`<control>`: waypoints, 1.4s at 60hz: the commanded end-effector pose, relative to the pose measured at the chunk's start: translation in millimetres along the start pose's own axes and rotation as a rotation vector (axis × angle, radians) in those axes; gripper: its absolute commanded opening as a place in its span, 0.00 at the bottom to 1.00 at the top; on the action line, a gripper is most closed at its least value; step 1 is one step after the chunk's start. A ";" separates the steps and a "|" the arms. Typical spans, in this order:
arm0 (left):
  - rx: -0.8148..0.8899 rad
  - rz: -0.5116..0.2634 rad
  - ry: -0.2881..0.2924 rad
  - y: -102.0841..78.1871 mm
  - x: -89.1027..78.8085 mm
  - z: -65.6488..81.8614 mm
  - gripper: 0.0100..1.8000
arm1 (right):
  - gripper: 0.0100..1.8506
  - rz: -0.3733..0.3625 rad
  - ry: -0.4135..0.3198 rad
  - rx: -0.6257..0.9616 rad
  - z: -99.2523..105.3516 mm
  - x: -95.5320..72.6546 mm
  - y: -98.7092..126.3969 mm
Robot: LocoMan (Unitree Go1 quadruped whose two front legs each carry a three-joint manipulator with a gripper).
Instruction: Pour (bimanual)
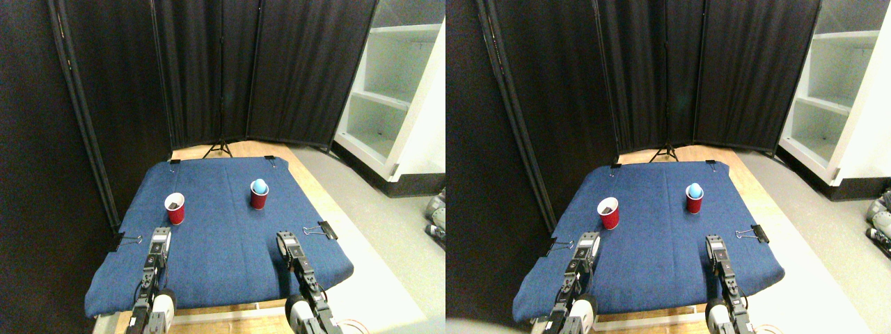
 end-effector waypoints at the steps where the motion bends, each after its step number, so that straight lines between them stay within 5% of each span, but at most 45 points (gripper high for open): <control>1: -0.005 -0.003 -0.031 -0.6 0.8 4.2 0.00 | 0.35 0.005 -0.024 -0.011 4.1 0.8 1.3; 24: -0.020 0.010 -0.028 2.8 1.5 4.4 0.00 | 0.36 0.006 -0.019 -0.001 4.5 2.6 2.7; 25: 0.006 0.005 -0.012 3.0 1.5 4.3 0.21 | 0.35 0.006 -0.021 0.001 4.4 2.9 2.9; 27: -0.001 0.013 0.004 2.5 1.4 4.4 0.41 | 0.35 0.019 -0.040 0.014 3.9 3.6 2.9; 34: -0.078 0.029 0.017 -0.9 0.7 6.6 0.55 | 0.35 0.048 -0.104 0.070 3.9 4.5 3.6; 56: -0.250 0.033 -0.145 -11.3 2.4 20.1 0.41 | 0.28 0.083 -0.305 0.269 18.8 12.3 6.0; 84: -0.686 0.142 -0.261 -21.3 12.2 20.8 0.43 | 0.38 -0.001 -0.295 0.655 19.5 30.8 3.0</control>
